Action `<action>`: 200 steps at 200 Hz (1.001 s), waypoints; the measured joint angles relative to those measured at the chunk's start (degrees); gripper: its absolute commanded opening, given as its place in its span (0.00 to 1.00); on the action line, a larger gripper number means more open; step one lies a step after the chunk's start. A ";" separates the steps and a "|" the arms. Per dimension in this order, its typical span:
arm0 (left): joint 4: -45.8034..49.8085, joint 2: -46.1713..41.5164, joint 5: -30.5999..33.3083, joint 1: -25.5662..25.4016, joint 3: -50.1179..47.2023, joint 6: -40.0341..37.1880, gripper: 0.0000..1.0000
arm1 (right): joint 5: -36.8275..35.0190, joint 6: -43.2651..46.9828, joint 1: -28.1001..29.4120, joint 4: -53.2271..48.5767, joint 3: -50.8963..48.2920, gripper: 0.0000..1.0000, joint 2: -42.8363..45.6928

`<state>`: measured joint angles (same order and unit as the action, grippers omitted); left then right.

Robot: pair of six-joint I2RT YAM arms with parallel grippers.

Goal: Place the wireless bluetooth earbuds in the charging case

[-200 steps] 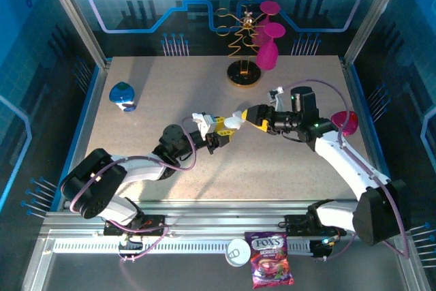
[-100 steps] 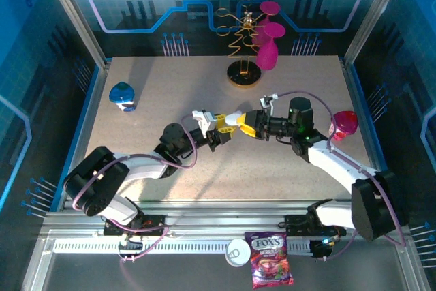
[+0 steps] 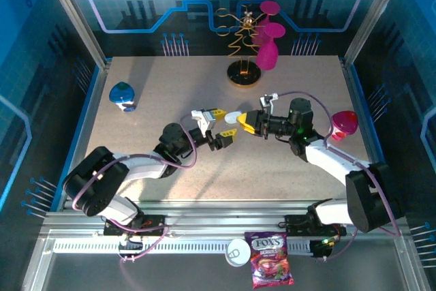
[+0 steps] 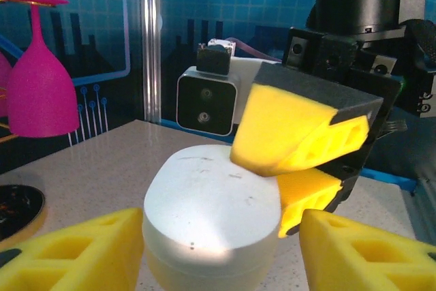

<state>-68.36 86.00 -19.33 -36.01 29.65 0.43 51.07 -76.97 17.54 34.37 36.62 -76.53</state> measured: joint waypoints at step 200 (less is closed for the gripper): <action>45.66 -14.49 4.66 0.00 -2.10 -13.88 0.99 | -23.06 31.34 -8.63 -26.73 0.61 0.53 -16.04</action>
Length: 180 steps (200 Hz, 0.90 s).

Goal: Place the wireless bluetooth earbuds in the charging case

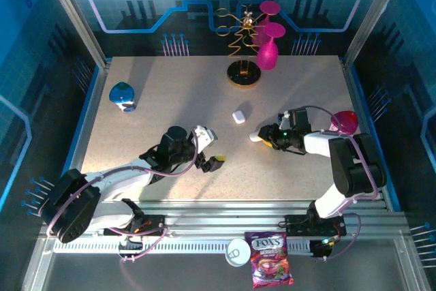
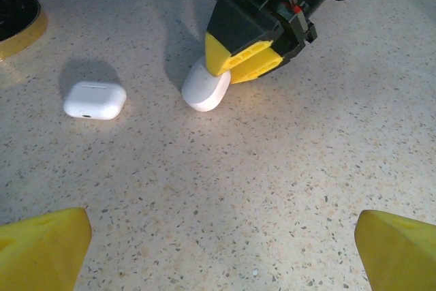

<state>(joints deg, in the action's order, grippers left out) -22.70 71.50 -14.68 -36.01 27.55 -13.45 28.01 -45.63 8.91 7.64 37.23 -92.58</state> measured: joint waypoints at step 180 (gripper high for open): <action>-20.15 4.55 29.16 22.56 -11.47 3.08 0.99 | -41.72 42.38 -1.01 20.22 -14.97 1.00 16.59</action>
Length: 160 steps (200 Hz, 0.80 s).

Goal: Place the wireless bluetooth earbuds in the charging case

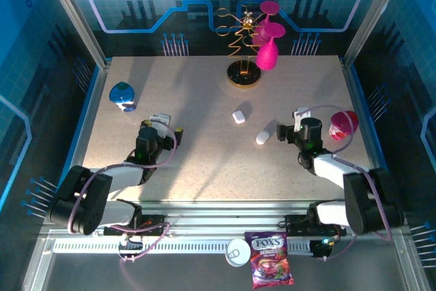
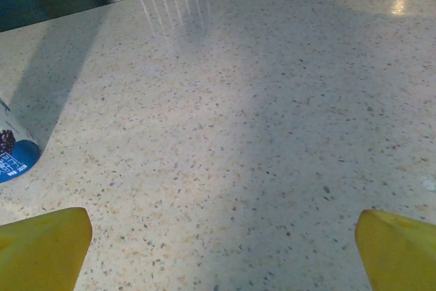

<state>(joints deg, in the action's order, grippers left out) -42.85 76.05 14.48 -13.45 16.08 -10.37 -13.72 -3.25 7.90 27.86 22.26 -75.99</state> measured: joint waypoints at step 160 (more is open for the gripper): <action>-11.19 12.87 -6.21 12.15 4.55 9.44 0.99 | 3.89 1.79 -3.76 23.19 -0.70 1.00 -12.11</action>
